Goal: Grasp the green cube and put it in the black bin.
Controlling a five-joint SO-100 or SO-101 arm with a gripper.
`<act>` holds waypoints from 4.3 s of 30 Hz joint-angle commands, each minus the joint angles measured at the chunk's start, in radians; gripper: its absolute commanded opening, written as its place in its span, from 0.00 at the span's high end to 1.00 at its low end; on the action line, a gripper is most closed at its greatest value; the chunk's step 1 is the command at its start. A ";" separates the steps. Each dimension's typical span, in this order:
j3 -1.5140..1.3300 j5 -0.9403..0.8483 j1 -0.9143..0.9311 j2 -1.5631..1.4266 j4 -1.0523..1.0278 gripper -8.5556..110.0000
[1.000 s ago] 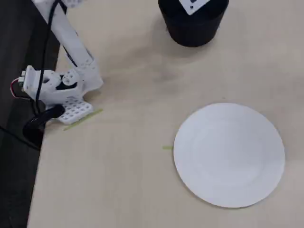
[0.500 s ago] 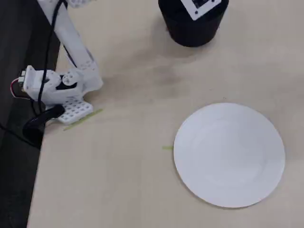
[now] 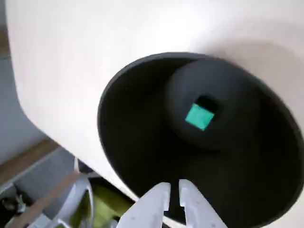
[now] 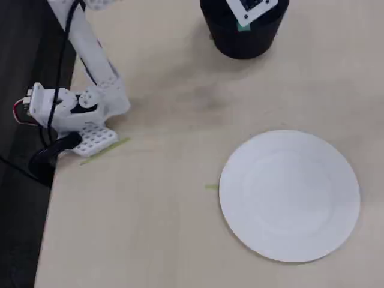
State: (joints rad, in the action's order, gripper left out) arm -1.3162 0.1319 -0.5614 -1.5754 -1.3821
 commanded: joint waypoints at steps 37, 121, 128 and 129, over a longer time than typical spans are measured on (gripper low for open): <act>-1.378 -0.110 0.515 -1.631 0.153 0.93; -1.617 -0.152 0.518 -1.631 0.268 0.93; -1.617 -0.152 0.518 -1.631 0.268 0.93; -1.617 -0.152 0.518 -1.631 0.268 0.93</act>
State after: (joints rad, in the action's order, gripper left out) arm -2.9391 -0.0092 -0.0383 -3.2014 -1.1259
